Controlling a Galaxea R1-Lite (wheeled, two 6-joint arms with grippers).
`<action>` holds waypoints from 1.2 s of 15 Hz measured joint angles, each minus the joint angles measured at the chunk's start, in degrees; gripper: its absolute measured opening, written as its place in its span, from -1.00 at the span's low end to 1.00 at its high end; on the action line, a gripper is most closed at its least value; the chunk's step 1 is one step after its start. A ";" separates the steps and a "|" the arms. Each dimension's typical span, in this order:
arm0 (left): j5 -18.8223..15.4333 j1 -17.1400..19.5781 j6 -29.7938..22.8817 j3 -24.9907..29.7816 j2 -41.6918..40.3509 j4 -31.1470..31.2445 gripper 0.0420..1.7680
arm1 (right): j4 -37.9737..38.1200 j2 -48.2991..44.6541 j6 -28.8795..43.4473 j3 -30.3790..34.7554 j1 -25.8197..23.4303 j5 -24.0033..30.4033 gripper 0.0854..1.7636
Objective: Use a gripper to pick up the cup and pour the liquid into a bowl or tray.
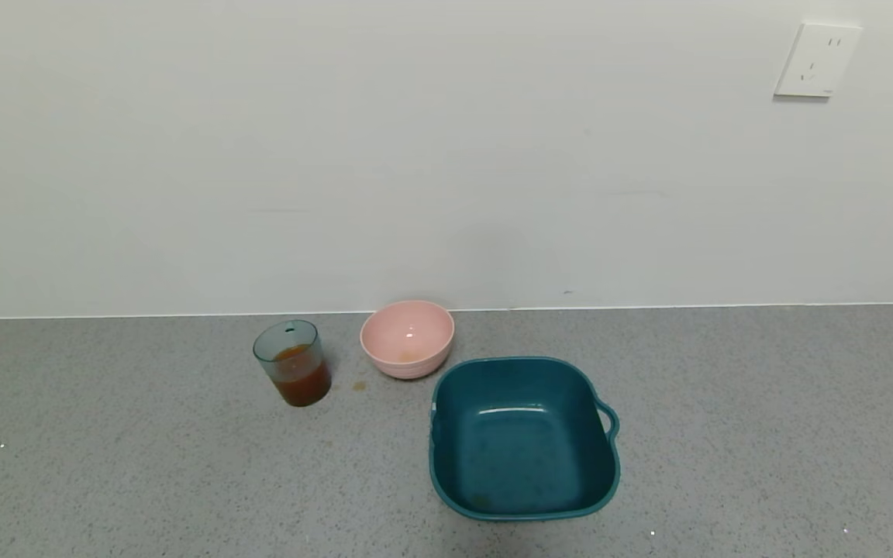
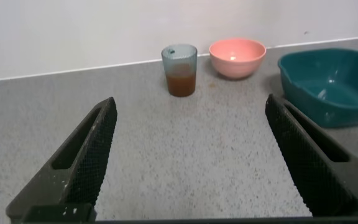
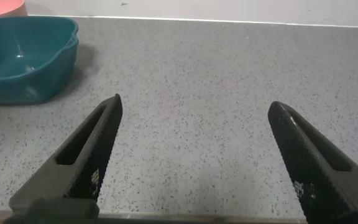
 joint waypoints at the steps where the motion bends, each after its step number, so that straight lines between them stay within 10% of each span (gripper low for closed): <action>1: 0.04 -0.02 0.02 -2.24 1.88 -0.04 0.94 | 0.02 0.00 0.02 0.00 0.00 0.00 0.94; 10: 0.28 -1.02 1.89 -20.29 29.33 -1.54 0.94 | -0.06 0.00 0.02 0.00 0.00 -0.02 0.94; 18: 0.15 -0.67 1.79 -21.67 53.29 -10.01 0.94 | -0.11 0.00 0.02 0.00 0.00 -0.02 0.94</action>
